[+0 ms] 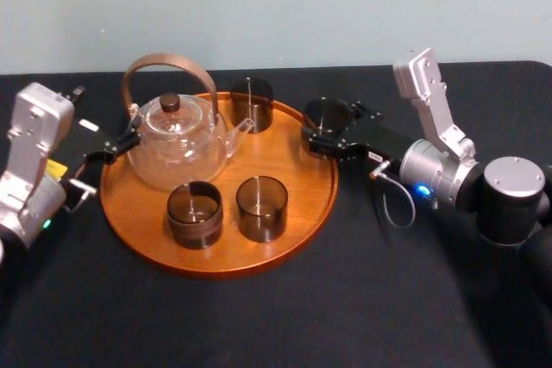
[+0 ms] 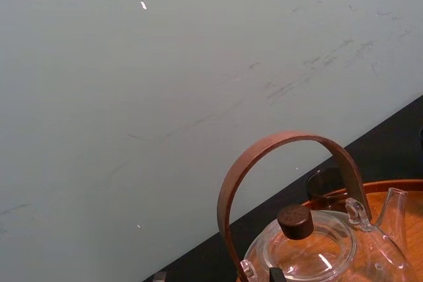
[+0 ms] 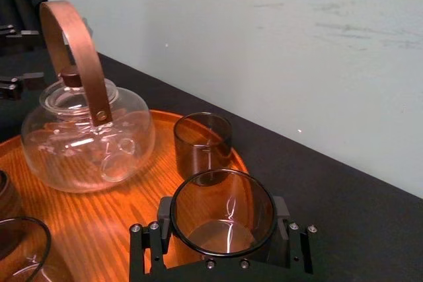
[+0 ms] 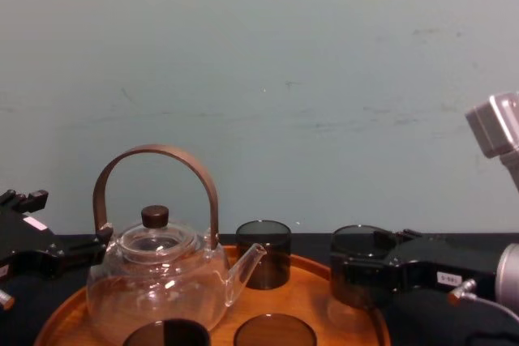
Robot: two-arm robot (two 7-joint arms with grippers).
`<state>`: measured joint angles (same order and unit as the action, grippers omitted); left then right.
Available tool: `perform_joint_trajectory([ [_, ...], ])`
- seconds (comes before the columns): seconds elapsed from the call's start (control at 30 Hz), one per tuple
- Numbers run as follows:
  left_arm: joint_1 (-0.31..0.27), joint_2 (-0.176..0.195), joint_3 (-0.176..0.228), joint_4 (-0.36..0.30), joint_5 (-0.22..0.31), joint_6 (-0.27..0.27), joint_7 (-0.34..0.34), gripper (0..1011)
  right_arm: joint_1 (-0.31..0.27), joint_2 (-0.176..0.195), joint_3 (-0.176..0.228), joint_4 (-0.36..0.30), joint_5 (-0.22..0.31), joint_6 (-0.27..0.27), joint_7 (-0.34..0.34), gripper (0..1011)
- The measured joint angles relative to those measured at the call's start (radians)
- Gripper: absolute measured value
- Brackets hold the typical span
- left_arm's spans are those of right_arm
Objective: Pick up the glass from the table and place it on the tray.
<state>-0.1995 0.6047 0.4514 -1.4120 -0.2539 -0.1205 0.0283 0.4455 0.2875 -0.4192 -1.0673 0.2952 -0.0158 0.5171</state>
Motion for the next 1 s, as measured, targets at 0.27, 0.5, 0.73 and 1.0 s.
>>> perform_joint_trajectory([
  [0.27,0.000,0.000,0.000,0.000,0.000,0.000,0.000,1009,0.006,-0.015,-0.014,0.019,0.007,-0.006,0.014,904],
  [0.5,0.000,0.000,0.000,0.000,0.000,0.000,0.000,1010,0.016,-0.025,-0.026,0.033,0.012,-0.020,0.026,904],
  [0.73,0.000,0.000,0.000,0.000,0.000,0.000,0.000,1009,0.031,-0.035,-0.034,0.062,0.010,-0.030,0.029,904],
  [1.0,0.000,0.000,0.000,0.000,0.000,0.000,0.000,1010,0.061,-0.057,-0.045,0.127,0.004,-0.044,0.035,904],
])
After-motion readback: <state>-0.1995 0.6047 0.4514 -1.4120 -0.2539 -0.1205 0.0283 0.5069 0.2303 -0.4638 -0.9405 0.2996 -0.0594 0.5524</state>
